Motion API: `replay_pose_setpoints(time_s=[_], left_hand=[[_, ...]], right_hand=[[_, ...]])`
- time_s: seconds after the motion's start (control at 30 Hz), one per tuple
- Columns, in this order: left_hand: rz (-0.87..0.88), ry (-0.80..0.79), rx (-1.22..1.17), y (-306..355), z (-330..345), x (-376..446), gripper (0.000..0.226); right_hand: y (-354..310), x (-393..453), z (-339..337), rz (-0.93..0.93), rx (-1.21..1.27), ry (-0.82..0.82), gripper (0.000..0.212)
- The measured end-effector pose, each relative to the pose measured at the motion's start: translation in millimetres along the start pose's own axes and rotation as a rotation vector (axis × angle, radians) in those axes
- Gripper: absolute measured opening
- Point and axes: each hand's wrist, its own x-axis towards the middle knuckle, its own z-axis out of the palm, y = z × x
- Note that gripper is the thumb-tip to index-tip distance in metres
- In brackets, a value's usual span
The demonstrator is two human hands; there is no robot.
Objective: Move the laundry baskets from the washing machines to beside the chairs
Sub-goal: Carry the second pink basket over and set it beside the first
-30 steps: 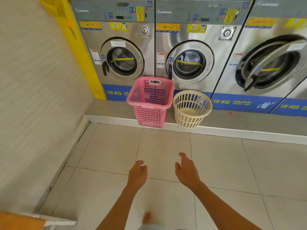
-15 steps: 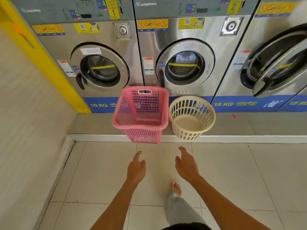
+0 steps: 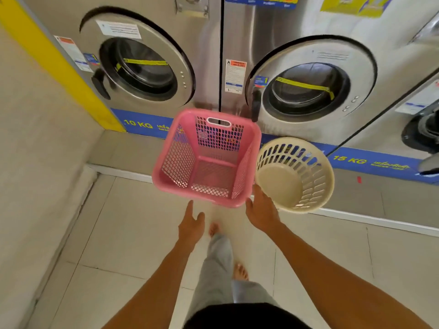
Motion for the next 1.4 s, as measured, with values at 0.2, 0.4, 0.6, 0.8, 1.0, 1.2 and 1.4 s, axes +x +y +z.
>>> replay_pose_setpoints(time_s=[0.2, 0.4, 0.6, 0.8, 1.0, 1.2, 1.4], left_hand=[[-0.066, 0.051, -0.011, 16.8, 5.5, 86.6, 0.067], [-0.101, 0.171, 0.014, 12.3, 17.0, 148.1, 0.084], [-0.278, 0.375, -0.099, 16.6, 37.9, 182.4, 0.086], [-0.231, 0.551, -0.195, 21.2, 43.6, 207.6, 0.085], [-0.284, 0.532, -0.261, 30.9, 36.3, 209.9, 0.079], [-0.279, 0.601, -0.355, 57.3, 13.5, 191.1, 0.079], [-0.395, 0.657, -0.46, 55.0, -9.6, 124.4, 0.073]], right_hand=[[1.4, 85.2, 3.5, 0.082, -0.052, -0.006, 0.052], [8.3, 148.8, 25.7, 0.143, -0.119, -0.013, 0.066], [28.4, 196.8, 65.2, 0.108, -0.142, 0.014, 0.079], [35.4, 209.2, 83.5, 0.036, 0.007, 0.107, 0.083], [29.7, 213.9, 82.0, 0.142, -0.015, 0.048, 0.101], [11.6, 196.7, 59.6, 0.092, -0.031, 0.054, 0.087], [-14.9, 163.5, 41.2, 0.041, -0.041, -0.09, 0.086]])
